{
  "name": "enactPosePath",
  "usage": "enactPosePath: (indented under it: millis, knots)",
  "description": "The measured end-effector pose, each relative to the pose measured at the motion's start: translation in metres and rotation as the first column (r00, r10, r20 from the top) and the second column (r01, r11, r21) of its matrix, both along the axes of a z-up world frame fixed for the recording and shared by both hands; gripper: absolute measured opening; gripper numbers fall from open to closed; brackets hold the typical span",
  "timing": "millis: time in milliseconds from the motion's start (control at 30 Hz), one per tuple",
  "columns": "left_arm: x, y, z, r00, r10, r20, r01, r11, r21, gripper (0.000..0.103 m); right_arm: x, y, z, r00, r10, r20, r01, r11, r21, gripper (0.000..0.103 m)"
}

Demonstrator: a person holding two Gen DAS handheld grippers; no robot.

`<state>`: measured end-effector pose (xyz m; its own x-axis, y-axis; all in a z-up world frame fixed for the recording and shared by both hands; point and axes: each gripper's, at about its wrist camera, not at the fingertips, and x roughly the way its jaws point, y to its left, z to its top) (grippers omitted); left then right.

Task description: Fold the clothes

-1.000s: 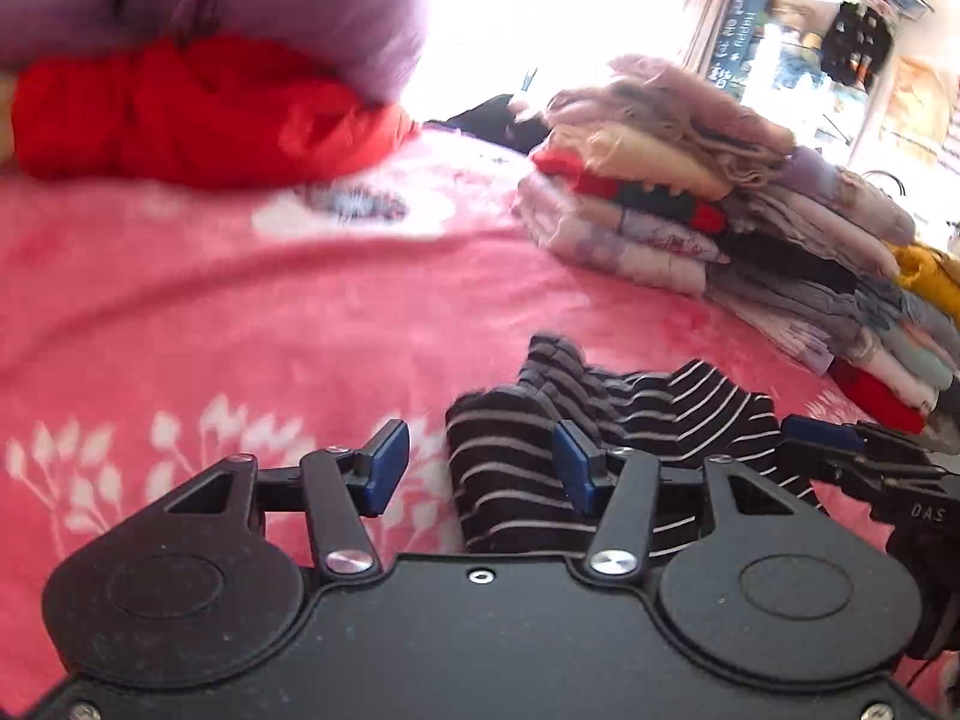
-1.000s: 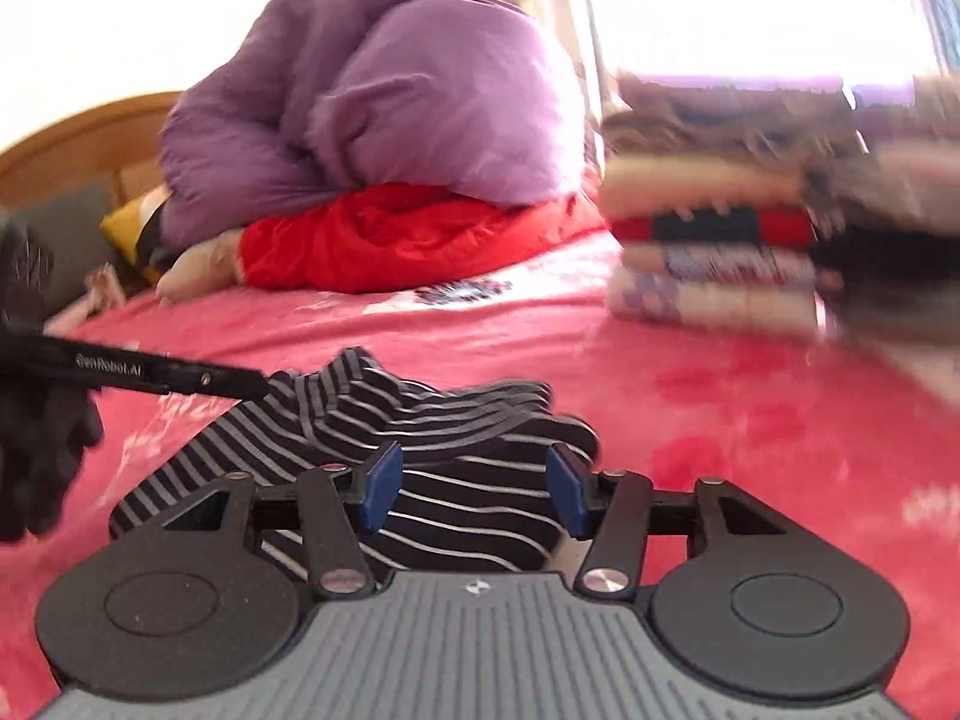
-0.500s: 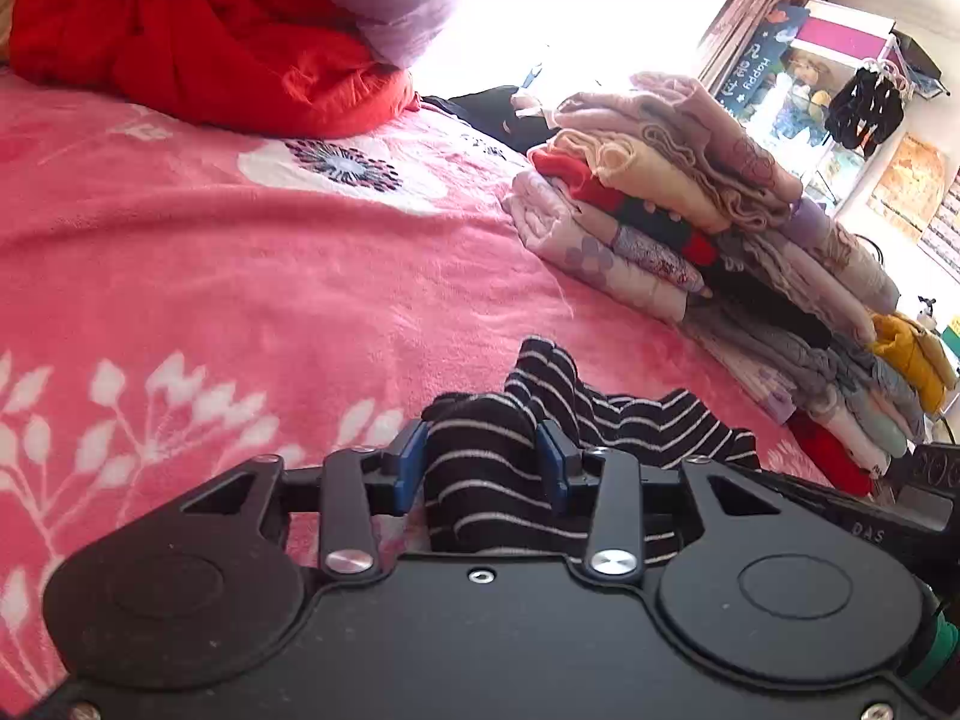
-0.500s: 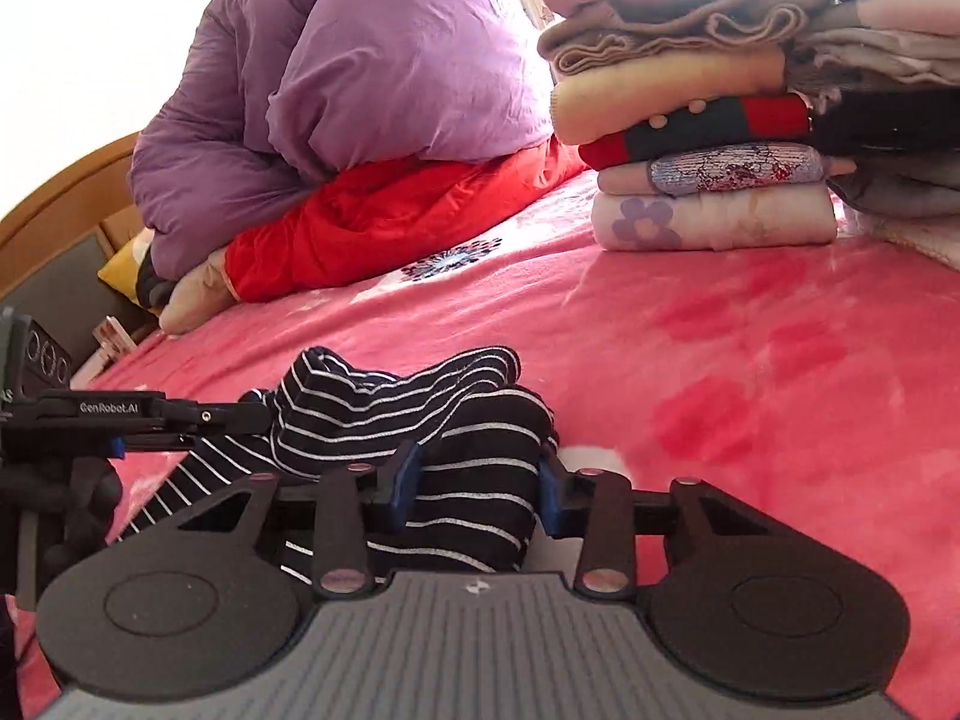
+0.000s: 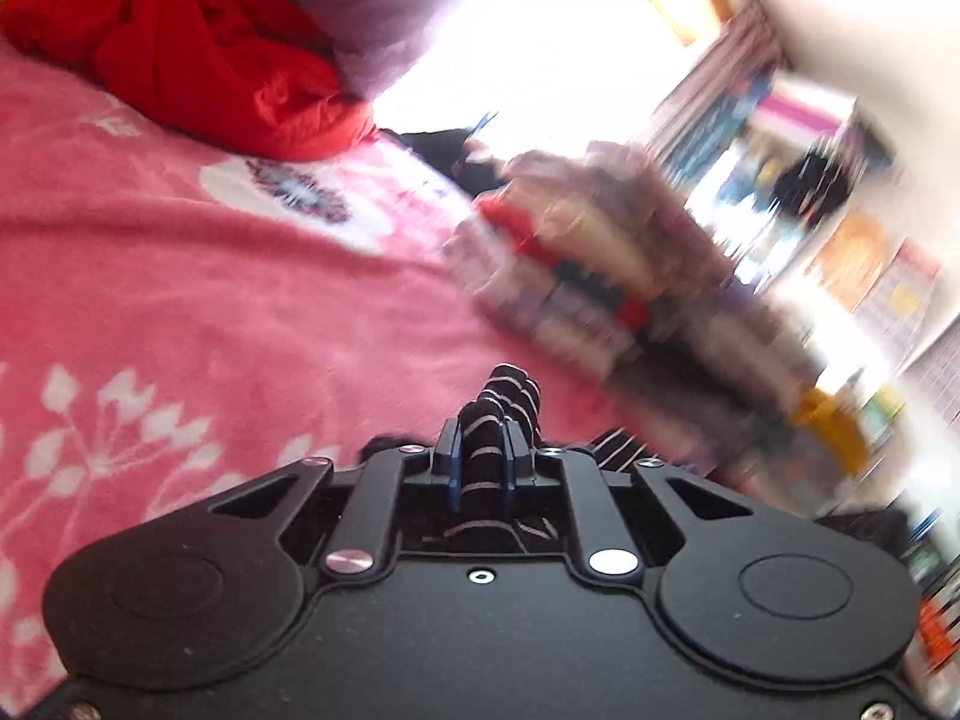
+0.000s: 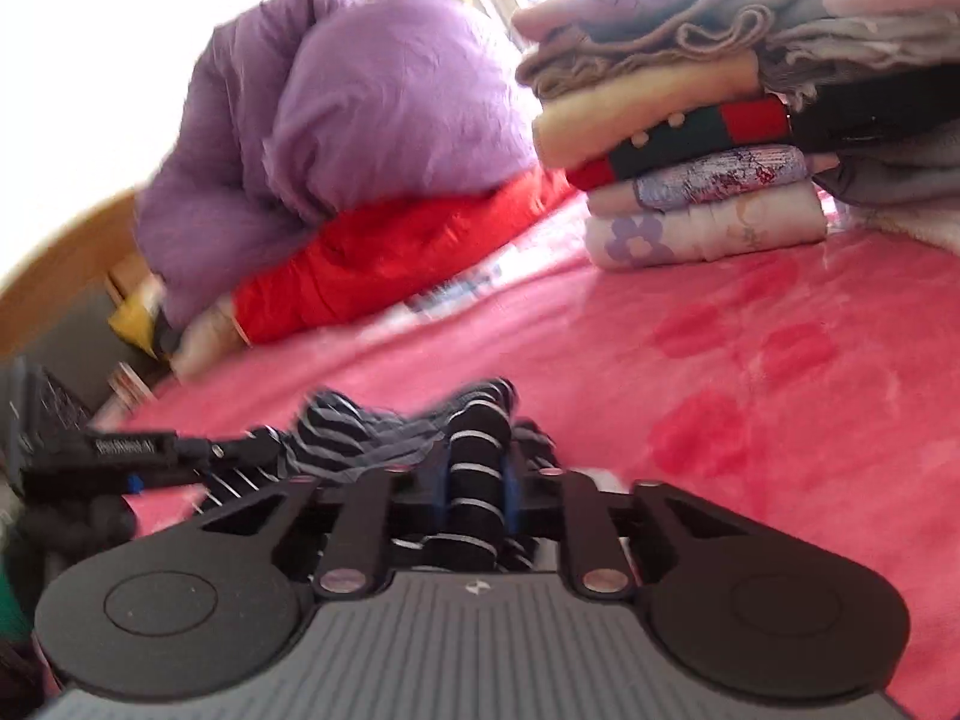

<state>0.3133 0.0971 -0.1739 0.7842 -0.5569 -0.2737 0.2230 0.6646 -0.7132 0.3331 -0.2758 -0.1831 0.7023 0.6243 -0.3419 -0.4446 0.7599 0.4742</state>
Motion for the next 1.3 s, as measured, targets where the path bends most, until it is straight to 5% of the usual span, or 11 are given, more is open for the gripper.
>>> enactPosePath:
  millis: [200,267,333,433,533,733,833,867,1067,1200,1300]
  knots:
    - [0.018,0.010,-0.041,0.982,0.008,-0.191,-0.030,0.993,-0.112,0.011,0.029,-0.035,-0.038,0.976,0.082,-0.204,0.008,0.913,0.407,0.017]
    - [0.016,0.012,-0.040,0.979,0.017,-0.203,-0.042,0.992,-0.123,0.019,0.036,-0.035,-0.051,0.961,0.054,-0.270,0.059,0.919,0.391,0.017]
    - [0.010,0.015,-0.026,0.983,0.053,-0.178,-0.066,0.996,-0.067,0.049,0.039,-0.035,-0.056,0.951,0.039,-0.306,0.087,0.917,0.389,0.020]
    - [-0.007,0.013,0.005,0.992,0.099,-0.072,-0.094,0.993,0.076,0.049,0.028,-0.032,-0.031,0.970,-0.005,-0.245,0.078,0.954,0.290,0.038]
    - [-0.035,-0.012,0.033,0.998,-0.030,0.055,0.016,0.970,0.241,0.049,0.000,-0.027,0.009,0.994,-0.090,-0.061,0.094,0.994,0.057,0.052]
    - [-0.076,-0.091,0.020,0.954,-0.296,0.045,0.226,0.810,0.540,0.049,-0.076,0.010,0.043,0.972,0.163,0.171,-0.117,0.961,-0.250,0.051]
    - [-0.075,-0.115,-0.009,0.956,-0.293,-0.005,0.217,0.696,0.685,0.054,-0.086,0.041,0.033,0.961,0.229,0.157,-0.167,0.929,-0.331,0.050]
    - [-0.076,-0.119,-0.014,0.959,-0.284,0.008,0.198,0.688,0.698,0.054,-0.084,0.050,0.024,0.968,0.230,0.101,-0.181,0.916,-0.357,0.050]
    - [-0.084,-0.107,-0.013,0.961,-0.273,0.034,0.180,0.717,0.673,0.055,-0.079,0.064,-0.003,0.976,0.209,0.061,-0.162,0.884,-0.438,0.050]
    - [-0.098,-0.080,0.012,0.984,-0.170,0.060,0.116,0.851,0.512,0.056,-0.097,0.054,0.006,0.981,0.167,0.098,-0.116,0.911,-0.396,0.051]
    - [-0.099,-0.057,0.017,0.999,-0.044,0.026,0.032,0.931,0.364,0.060,-0.109,0.024,0.015,0.997,0.043,0.057,-0.029,0.974,-0.226,0.063]
